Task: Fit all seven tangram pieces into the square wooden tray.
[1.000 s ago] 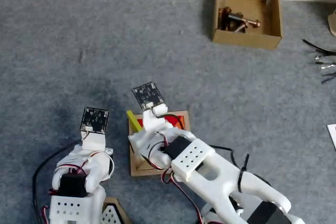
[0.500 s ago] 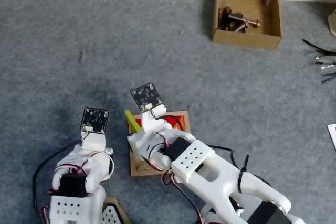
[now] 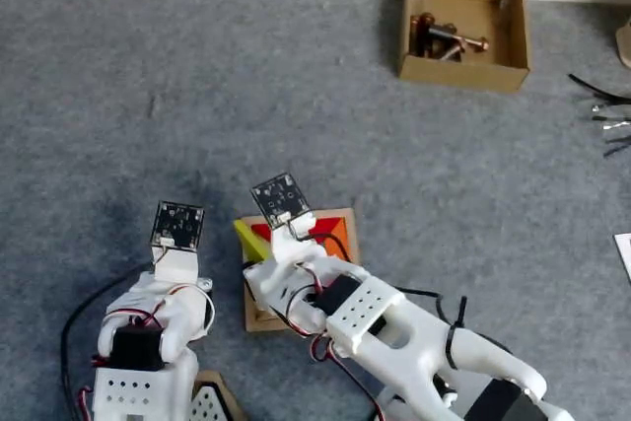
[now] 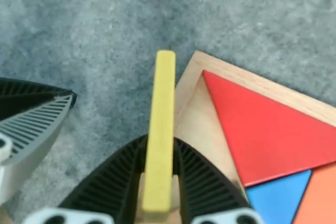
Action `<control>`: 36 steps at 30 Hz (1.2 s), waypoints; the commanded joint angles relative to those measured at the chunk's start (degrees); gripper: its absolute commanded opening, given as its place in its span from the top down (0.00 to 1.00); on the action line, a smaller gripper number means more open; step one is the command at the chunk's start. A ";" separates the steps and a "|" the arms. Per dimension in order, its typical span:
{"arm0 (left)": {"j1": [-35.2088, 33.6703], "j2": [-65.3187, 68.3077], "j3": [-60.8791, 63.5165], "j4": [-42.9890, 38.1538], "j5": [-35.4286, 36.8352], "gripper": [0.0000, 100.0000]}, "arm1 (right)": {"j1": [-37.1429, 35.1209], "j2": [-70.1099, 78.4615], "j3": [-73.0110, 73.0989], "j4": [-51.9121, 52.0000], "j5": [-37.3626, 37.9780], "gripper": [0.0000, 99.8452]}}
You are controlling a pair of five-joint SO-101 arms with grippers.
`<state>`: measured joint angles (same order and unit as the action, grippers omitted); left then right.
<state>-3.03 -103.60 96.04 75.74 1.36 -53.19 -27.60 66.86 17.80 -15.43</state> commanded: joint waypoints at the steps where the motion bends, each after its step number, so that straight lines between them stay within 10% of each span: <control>1: 1.10 -0.31 1.10 0.26 0.35 0.99 | -0.40 -0.66 -0.48 -1.54 1.41 0.99; 36: 1.01 -0.31 1.10 0.26 0.35 0.99 | 2.95 -1.27 -0.48 -1.54 1.23 0.86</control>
<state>-3.03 -103.60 96.04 75.74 1.36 -52.57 -27.60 66.86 17.80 -15.43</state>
